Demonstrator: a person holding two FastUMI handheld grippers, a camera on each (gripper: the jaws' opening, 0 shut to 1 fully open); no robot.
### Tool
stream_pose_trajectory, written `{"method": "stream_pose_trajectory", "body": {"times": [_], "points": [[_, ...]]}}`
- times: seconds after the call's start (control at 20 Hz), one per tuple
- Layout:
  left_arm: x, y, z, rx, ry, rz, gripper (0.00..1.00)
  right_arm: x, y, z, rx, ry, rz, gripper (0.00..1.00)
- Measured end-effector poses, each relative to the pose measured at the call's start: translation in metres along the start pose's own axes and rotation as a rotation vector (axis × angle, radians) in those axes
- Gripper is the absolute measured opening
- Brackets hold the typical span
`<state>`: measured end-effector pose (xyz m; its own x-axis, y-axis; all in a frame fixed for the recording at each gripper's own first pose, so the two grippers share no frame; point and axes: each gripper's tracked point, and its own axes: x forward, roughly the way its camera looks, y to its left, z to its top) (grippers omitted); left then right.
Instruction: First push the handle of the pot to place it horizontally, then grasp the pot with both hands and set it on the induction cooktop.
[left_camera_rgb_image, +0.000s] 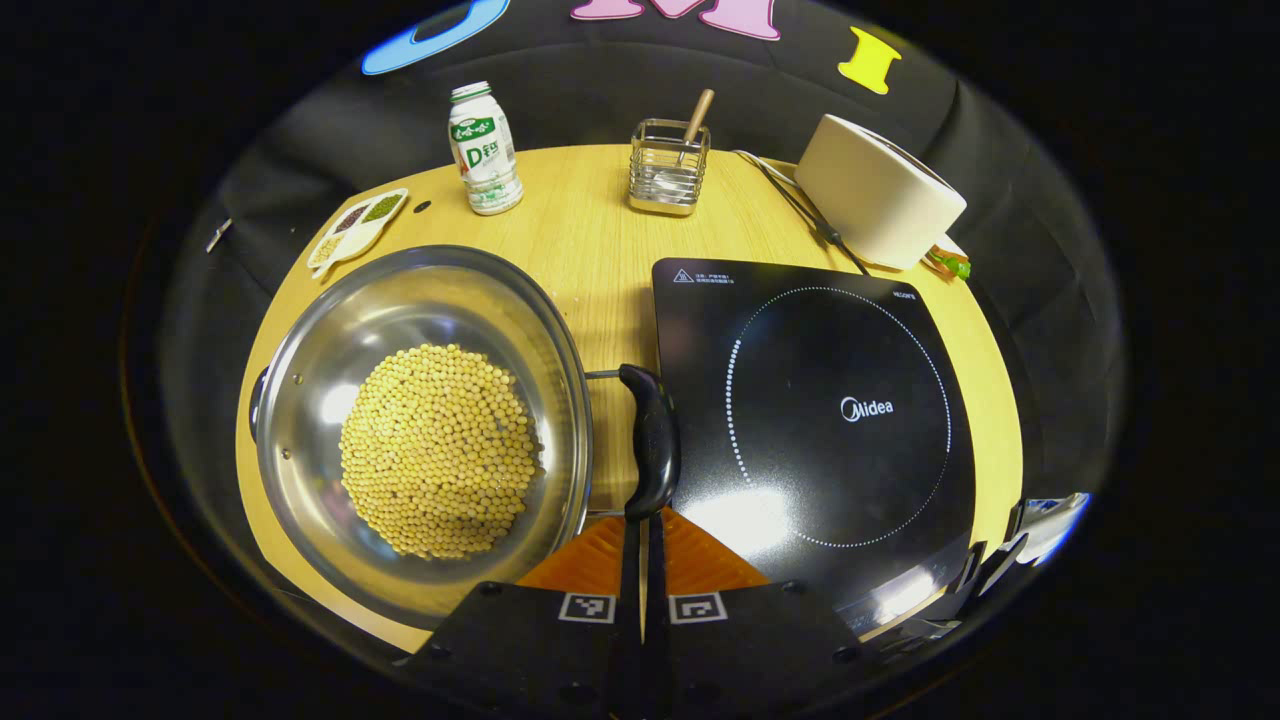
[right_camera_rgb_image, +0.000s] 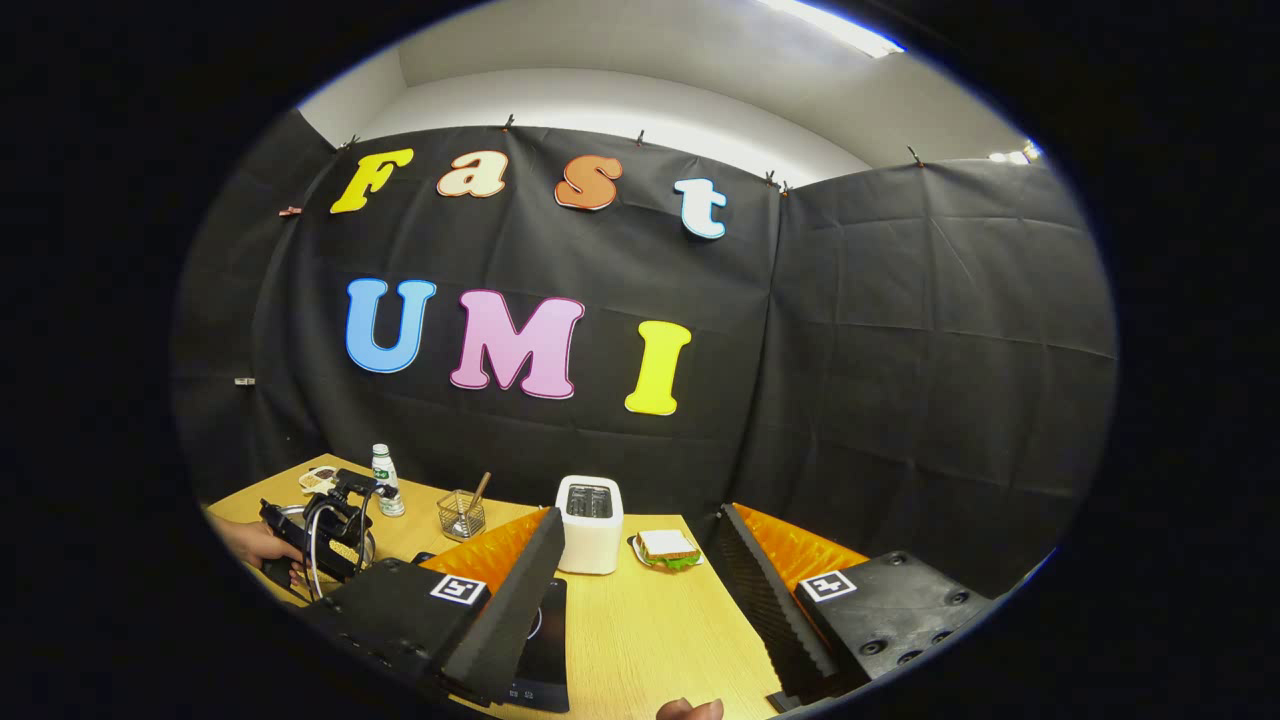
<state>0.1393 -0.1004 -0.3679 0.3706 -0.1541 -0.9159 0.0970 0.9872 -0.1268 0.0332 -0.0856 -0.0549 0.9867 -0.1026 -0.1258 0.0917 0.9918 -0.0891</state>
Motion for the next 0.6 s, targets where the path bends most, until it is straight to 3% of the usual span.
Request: {"method": "stream_pose_trajectory", "body": {"times": [0.15,0.3,0.4,0.5,0.6], "points": [[-0.014,0.001,0.002,0.002,-0.057,0.018,0.06,0.007,0.004,-0.005,0.005,0.01,0.022,0.98],[-0.043,-0.007,-0.001,0.021,-0.117,-0.013,0.41,0.023,0.018,-0.014,0.021,0.028,0.082,0.98],[-0.063,0.0,-0.003,0.035,-0.154,0.011,0.7,0.036,0.033,-0.022,0.036,0.043,0.141,0.98],[-0.083,0.015,-0.008,0.009,-0.18,0.075,0.85,0.051,0.052,-0.032,0.053,0.062,0.21,0.98],[-0.106,0.027,-0.01,-0.059,-0.201,0.126,0.9,0.065,0.076,-0.048,0.083,0.098,0.284,0.98]]}}
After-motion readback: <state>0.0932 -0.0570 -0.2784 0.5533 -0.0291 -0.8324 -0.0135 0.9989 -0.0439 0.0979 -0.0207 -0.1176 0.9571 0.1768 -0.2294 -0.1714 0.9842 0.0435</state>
